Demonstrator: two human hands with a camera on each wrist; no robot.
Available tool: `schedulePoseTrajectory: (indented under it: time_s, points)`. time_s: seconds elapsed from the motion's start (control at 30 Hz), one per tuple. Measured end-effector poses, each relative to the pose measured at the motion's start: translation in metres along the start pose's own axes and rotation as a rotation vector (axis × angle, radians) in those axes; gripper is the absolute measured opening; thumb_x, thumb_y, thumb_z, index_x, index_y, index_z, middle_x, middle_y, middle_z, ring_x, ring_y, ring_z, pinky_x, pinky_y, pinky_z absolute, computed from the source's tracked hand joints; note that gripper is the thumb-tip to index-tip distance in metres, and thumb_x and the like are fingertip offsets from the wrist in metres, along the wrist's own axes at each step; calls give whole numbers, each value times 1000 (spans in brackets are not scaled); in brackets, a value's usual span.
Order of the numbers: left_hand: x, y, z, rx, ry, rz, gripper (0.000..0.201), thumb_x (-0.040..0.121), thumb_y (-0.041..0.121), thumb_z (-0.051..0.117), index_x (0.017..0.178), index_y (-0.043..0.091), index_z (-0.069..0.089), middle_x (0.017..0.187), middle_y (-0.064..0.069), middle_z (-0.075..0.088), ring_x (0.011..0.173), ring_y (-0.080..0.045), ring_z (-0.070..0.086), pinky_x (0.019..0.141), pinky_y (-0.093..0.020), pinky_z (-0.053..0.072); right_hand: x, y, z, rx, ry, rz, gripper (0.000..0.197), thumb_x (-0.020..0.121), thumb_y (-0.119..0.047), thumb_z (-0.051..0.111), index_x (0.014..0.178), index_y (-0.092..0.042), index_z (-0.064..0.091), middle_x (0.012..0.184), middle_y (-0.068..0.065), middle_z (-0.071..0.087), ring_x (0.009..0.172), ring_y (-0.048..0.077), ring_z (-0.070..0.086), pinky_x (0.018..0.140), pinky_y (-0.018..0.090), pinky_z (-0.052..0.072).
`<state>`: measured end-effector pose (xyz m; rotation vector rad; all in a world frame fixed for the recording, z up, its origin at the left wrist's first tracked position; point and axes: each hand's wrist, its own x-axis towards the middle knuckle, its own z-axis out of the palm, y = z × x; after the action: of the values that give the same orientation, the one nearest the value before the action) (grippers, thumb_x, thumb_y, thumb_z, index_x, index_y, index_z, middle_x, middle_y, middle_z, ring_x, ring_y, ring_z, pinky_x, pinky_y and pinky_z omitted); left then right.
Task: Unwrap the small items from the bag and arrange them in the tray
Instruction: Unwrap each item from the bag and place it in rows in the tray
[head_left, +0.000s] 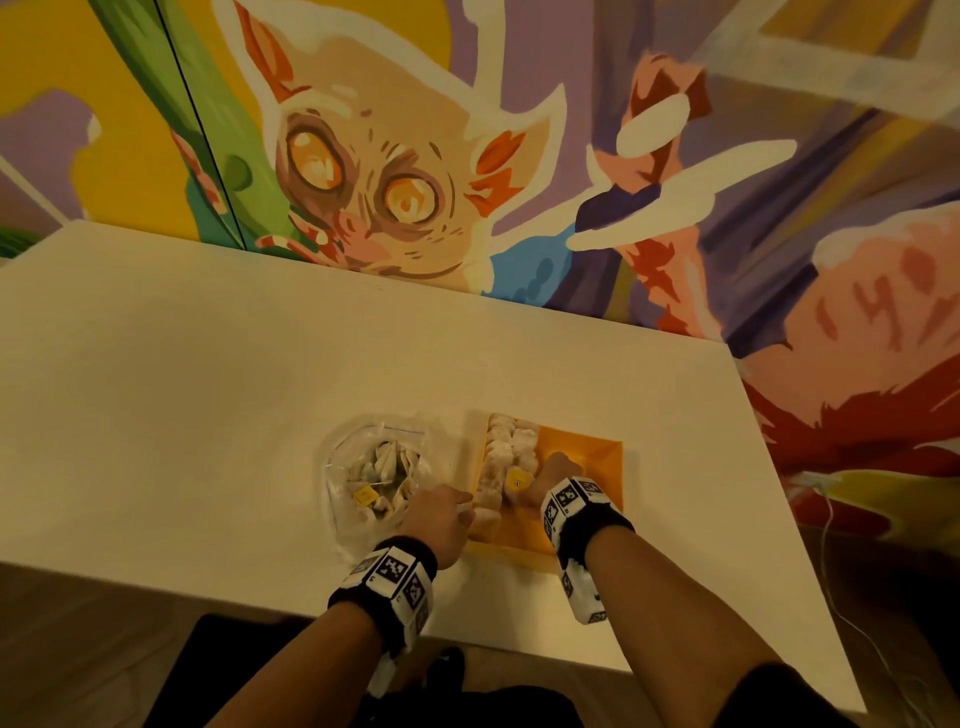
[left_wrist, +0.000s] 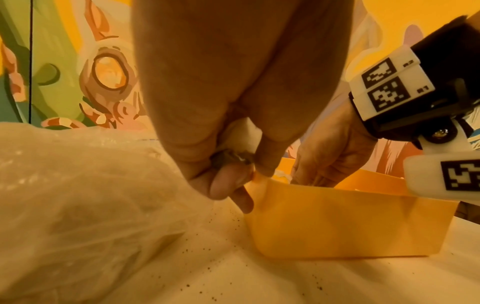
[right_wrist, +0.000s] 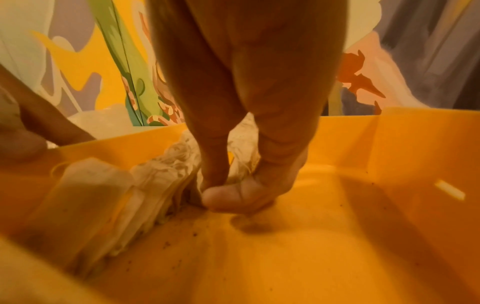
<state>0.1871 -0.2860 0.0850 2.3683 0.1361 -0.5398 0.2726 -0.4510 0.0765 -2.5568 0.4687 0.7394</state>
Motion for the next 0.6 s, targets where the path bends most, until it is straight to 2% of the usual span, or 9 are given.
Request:
schedulePoseTrajectory:
  time_s: [0.07, 0.1, 0.2, 0.27, 0.3, 0.33, 0.37, 0.43, 0.6]
  points:
    - [1, 0, 1, 20, -2, -12, 27, 95, 26, 47, 111, 13, 66, 114, -14, 65, 108, -32, 58, 93, -44, 48, 3, -2, 0, -29, -4, -10, 71, 69, -45, 81, 122, -4, 55, 115, 14, 65, 96, 29, 67, 70, 32, 57]
    - [1, 0, 2, 32, -5, -20, 29, 96, 27, 47, 117, 15, 64, 118, -12, 64, 111, -31, 57, 95, -44, 48, 2, -4, -1, -43, -3, -20, 71, 69, -42, 82, 122, -3, 56, 115, 13, 65, 96, 29, 66, 71, 31, 56]
    - [2, 3, 1, 64, -1, -34, 36, 98, 28, 47, 131, 22, 59, 129, -9, 60, 120, -29, 54, 100, -39, 46, 6, -7, -3, -95, -18, -36, 53, 74, -37, 80, 110, -6, 56, 114, 12, 65, 91, 25, 62, 62, 27, 47]
    - [2, 4, 0, 76, -10, -39, 35, 98, 27, 46, 130, 21, 59, 129, -9, 60, 119, -29, 55, 99, -38, 47, 10, -9, -4, -85, -26, -44, 43, 76, -33, 79, 99, -10, 50, 110, 12, 66, 90, 24, 63, 53, 24, 44]
    - [2, 5, -1, 80, -16, -37, 34, 98, 27, 46, 128, 20, 61, 126, -10, 61, 116, -29, 56, 97, -38, 48, 12, -10, -4, -83, -29, -44, 43, 76, -31, 79, 101, -10, 51, 109, 12, 66, 95, 25, 65, 53, 24, 46]
    - [3, 6, -1, 88, -19, -33, 32, 98, 26, 46, 125, 18, 62, 123, -11, 63, 113, -30, 58, 95, -39, 49, 13, -10, -3, -81, -33, -44, 47, 76, -30, 80, 110, -9, 54, 113, 12, 65, 103, 27, 66, 60, 27, 52]
    - [3, 6, -1, 103, -18, -33, 31, 98, 26, 47, 123, 17, 63, 121, -12, 64, 111, -30, 59, 92, -39, 49, 15, -10, -3, -78, -32, -49, 58, 77, -29, 80, 124, -8, 53, 121, 13, 63, 111, 29, 63, 73, 31, 56]
    - [3, 8, -1, 148, -6, -37, 33, 98, 26, 47, 127, 19, 61, 123, -11, 63, 112, -29, 58, 92, -37, 49, 17, -10, -2, -59, -10, -67, 73, 79, -25, 79, 139, -5, 43, 134, 15, 55, 119, 30, 57, 93, 35, 52]
    - [3, 10, 1, 191, 14, -42, 34, 98, 28, 48, 131, 22, 58, 126, -10, 60, 115, -29, 57, 93, -36, 48, 16, -10, -2, -48, -3, -61, 63, 79, -23, 78, 131, -2, 48, 124, 15, 60, 109, 29, 62, 87, 34, 54]
